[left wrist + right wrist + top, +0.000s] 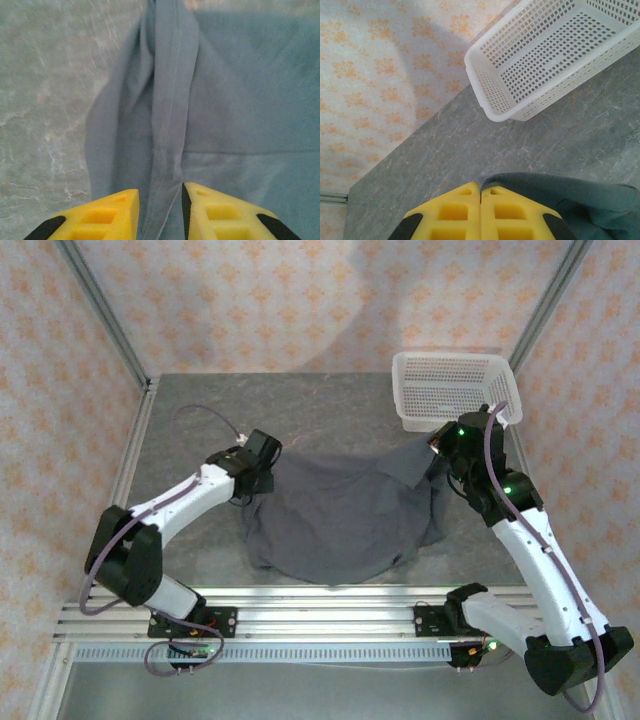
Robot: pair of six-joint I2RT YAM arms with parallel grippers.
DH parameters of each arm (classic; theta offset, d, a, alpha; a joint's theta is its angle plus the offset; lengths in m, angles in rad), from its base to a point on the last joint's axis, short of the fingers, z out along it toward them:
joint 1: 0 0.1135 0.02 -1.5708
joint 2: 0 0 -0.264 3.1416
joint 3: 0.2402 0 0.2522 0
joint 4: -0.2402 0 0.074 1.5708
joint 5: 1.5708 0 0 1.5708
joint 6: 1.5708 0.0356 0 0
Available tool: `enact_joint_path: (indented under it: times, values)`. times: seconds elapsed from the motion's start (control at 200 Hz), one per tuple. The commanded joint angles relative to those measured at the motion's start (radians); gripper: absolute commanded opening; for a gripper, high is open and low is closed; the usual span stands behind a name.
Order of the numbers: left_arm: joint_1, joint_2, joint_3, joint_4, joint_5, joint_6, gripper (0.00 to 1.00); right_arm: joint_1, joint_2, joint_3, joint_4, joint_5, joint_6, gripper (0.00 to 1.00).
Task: Fold the inside-out t-shirt
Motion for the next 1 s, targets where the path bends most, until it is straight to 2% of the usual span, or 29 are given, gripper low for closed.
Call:
enact_joint_path:
  times: [0.0,0.09,0.2,0.4,0.631,0.821,0.946,0.996]
  values:
    - [-0.002,0.075,0.013,-0.003,0.007,0.050,0.31,-0.001,-0.019,-0.006,0.017,-0.006,0.012,0.00]
    - [-0.002,0.156,0.056,-0.007,0.020,0.058,0.31,-0.001,-0.020,-0.006,0.012,-0.008,0.010,0.00]
    - [0.002,0.210,0.075,0.012,-0.016,0.059,0.31,-0.002,-0.025,-0.003,0.000,-0.003,0.005,0.00]
    - [0.018,0.237,0.073,0.064,0.018,0.069,0.29,-0.002,-0.031,-0.005,-0.007,-0.007,0.006,0.00]
    - [0.051,0.230,0.045,0.055,-0.026,0.066,0.19,-0.002,-0.033,0.002,-0.006,-0.012,0.013,0.00]
    - [0.067,0.226,0.024,0.069,-0.014,0.064,0.16,-0.001,-0.023,0.009,0.002,-0.028,0.025,0.00]
    - [0.068,0.209,0.017,0.078,-0.004,0.055,0.00,-0.001,-0.020,0.016,-0.002,-0.035,0.028,0.00]
    - [0.070,0.184,0.014,0.079,0.000,0.049,0.00,-0.001,-0.021,0.022,-0.006,-0.034,0.027,0.00]
